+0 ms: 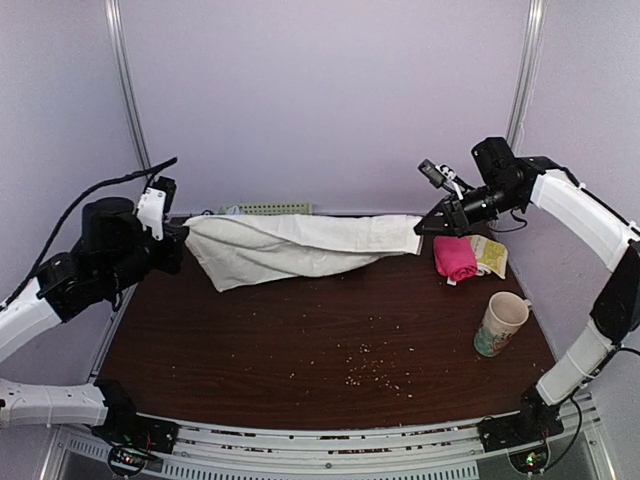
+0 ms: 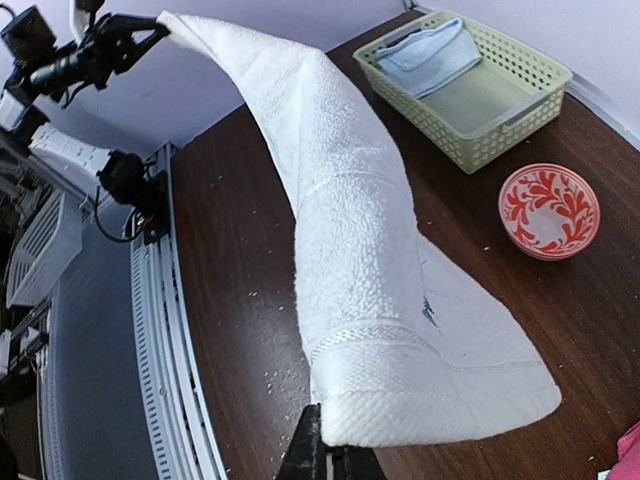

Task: Roll the towels
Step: Flatten out the towel at the center of the board.

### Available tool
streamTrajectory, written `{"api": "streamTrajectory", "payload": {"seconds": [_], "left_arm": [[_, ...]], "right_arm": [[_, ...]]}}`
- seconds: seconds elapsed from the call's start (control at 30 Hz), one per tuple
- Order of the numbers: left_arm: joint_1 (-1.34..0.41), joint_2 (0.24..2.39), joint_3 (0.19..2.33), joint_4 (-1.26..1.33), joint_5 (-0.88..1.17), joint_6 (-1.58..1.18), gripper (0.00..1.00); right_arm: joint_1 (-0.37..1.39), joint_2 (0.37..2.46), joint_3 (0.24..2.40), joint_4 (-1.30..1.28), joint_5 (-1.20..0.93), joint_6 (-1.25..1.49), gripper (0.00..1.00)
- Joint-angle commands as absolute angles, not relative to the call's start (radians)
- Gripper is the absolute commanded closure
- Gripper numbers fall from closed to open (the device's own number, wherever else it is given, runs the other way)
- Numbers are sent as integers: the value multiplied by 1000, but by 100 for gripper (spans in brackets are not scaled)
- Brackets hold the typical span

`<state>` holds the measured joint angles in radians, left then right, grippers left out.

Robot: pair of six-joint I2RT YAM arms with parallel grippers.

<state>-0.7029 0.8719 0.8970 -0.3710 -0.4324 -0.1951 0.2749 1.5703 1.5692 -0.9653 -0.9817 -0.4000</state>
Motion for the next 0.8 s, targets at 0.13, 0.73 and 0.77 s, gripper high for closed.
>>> {"api": "streamTrajectory", "payload": {"seconds": [0.13,0.73,0.77], "left_arm": [[-708,552,814,-290,-78,-171,100],[-607,1494,1125,-396,-469,-418,77],[-596,1532,1170,-394,-493,-417,70]], "right_arm": [[271,1209,1337,-1119,-1100,-611,100],[218,1709,1408,-715,-915,-170,68],[192,1758,1448,-685,-936,-125,65]]}}
